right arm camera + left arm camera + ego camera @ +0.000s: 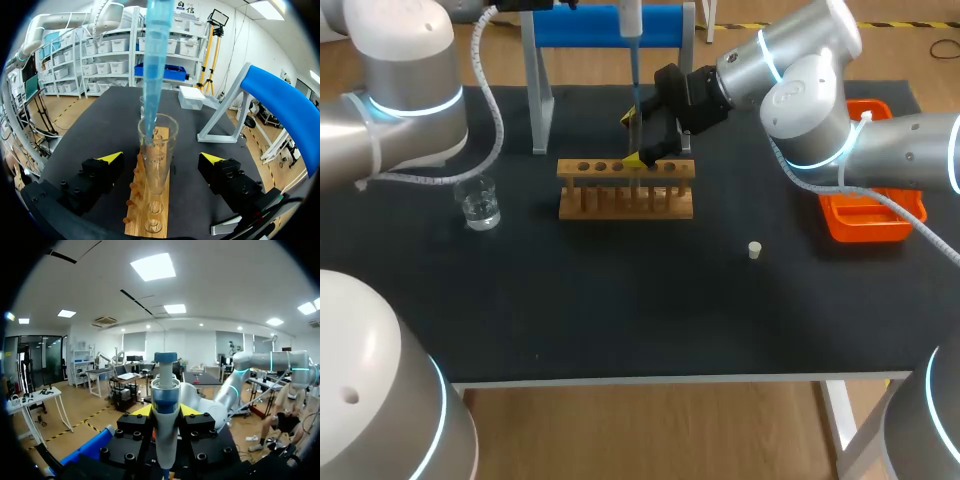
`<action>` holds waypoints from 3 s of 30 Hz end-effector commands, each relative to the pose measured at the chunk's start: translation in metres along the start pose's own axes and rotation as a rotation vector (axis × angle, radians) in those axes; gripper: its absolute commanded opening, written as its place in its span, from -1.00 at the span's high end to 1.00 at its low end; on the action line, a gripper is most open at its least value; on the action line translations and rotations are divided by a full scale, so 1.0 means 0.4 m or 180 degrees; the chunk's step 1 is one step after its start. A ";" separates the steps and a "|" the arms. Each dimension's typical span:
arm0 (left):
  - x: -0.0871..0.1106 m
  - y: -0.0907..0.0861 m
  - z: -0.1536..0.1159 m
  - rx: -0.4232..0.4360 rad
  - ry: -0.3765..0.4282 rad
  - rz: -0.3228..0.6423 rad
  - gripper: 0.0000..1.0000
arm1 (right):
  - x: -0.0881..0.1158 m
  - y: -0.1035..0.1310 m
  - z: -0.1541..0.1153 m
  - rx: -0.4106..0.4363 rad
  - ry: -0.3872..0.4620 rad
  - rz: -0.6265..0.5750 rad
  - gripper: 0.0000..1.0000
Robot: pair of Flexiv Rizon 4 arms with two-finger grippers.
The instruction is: Invert the test tube, pick up the pipette, mount the tip to pipette, aspirate from beaker and dispense into the tube, eject the tip, return the pipette, and cap with the stopper.
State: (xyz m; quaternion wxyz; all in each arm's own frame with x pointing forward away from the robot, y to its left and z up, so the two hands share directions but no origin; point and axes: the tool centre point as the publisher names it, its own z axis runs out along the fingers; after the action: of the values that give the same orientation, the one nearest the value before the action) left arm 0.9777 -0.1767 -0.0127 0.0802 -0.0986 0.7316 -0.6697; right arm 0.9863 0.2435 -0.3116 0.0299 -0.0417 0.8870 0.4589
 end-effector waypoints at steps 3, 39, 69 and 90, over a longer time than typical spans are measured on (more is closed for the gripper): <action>-0.007 -0.004 -0.006 -0.0103 0.0012 0.0040 1.00 | -0.001 0.001 -0.003 0.0009 0.0012 0.0002 -1.00; -0.010 0.046 0.008 -0.0047 -0.0003 0.0110 1.00 | -0.001 0.001 -0.003 0.0009 0.0012 0.0002 -1.00; 0.006 0.087 0.009 -0.0110 -0.0040 0.0233 1.00 | -0.001 0.001 -0.003 0.0009 0.0012 0.0002 -1.00; 0.011 0.100 0.025 -0.0218 -0.0102 0.0304 1.00 | -0.001 0.001 -0.003 0.0009 0.0012 0.0002 -1.00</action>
State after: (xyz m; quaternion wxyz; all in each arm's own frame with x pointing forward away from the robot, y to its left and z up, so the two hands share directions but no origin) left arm 0.9749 -0.1806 -0.0546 0.1195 -0.0748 0.7552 -0.6401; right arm 0.9863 0.2435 -0.3116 0.0299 -0.0417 0.8870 0.4589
